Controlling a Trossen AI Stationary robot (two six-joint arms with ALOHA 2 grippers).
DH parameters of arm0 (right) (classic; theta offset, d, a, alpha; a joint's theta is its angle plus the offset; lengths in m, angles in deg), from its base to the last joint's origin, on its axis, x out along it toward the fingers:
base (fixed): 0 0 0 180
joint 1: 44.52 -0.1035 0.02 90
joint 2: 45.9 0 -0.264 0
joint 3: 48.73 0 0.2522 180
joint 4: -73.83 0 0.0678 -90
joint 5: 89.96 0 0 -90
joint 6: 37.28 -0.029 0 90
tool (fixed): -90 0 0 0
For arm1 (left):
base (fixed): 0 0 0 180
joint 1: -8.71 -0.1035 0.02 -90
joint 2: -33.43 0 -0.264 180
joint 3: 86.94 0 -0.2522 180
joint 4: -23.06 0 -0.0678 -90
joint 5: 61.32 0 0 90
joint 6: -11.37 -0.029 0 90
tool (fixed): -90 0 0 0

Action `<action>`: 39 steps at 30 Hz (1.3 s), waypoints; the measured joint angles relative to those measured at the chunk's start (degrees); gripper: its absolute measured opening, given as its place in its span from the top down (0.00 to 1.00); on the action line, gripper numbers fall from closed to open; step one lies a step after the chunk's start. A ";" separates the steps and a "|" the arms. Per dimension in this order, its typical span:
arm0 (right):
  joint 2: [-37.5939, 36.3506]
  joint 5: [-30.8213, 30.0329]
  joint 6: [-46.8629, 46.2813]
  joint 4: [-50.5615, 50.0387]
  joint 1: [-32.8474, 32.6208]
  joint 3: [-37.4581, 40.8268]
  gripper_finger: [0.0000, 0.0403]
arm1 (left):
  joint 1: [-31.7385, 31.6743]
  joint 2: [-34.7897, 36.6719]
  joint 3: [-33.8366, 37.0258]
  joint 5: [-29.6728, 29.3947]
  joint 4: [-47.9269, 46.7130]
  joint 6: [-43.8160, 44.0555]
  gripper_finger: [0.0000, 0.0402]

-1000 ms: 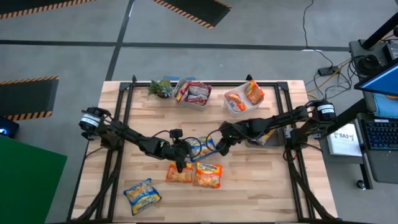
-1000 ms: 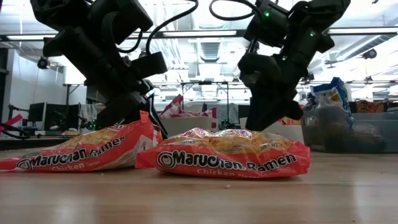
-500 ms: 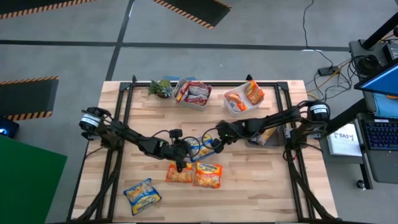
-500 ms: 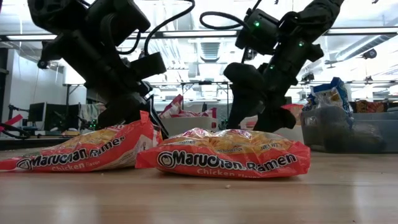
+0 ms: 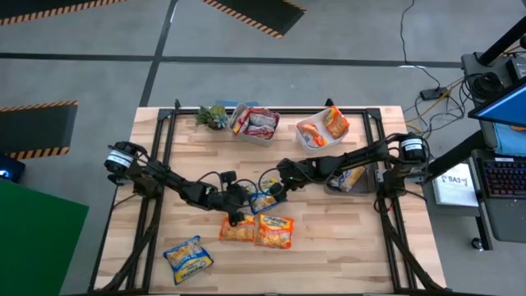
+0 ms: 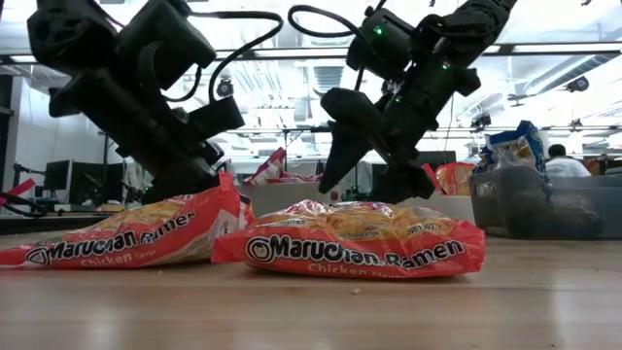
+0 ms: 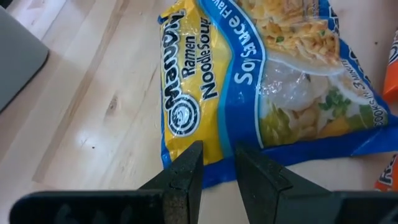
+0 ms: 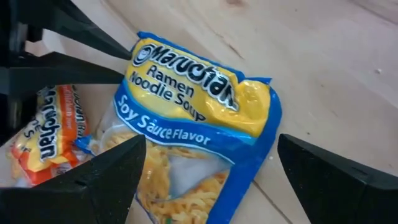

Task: Sort Maruchan noodles
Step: Put the blue noodle pack into the black bin

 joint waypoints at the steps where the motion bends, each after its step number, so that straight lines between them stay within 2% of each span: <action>1: 0.00 -0.01 0.01 0.17 0.00 -0.04 0.12 | 0.00 0.00 0.47 0.00 0.79 0.04 0.81; 8: 0.22 -0.51 -1.83 0.01 0.02 0.80 0.13 | 0.00 0.00 1.38 0.00 1.51 1.22 0.81; 13: 2.94 -0.49 -2.13 2.94 0.00 0.99 0.13 | 0.00 0.00 1.66 -0.02 2.87 1.21 0.81; 16: 5.08 2.25 -1.40 9.05 0.01 0.92 0.13 | -0.01 0.00 1.89 -0.03 3.39 1.21 0.81; 22: 7.24 11.68 0.07 21.51 -0.04 1.03 0.13 | -0.02 0.00 1.92 -0.02 3.47 1.20 0.81; 27: 7.60 11.50 0.07 22.48 0.02 0.99 0.14 | -0.07 0.00 1.92 -0.08 3.46 1.21 0.81; 32: 7.58 11.38 0.34 22.54 0.00 0.99 0.26 | -0.07 0.00 1.92 -0.08 3.47 1.21 0.81; 39: 7.56 11.31 1.17 22.43 0.02 0.99 0.61 | -0.07 0.00 1.89 -0.08 3.65 1.21 0.81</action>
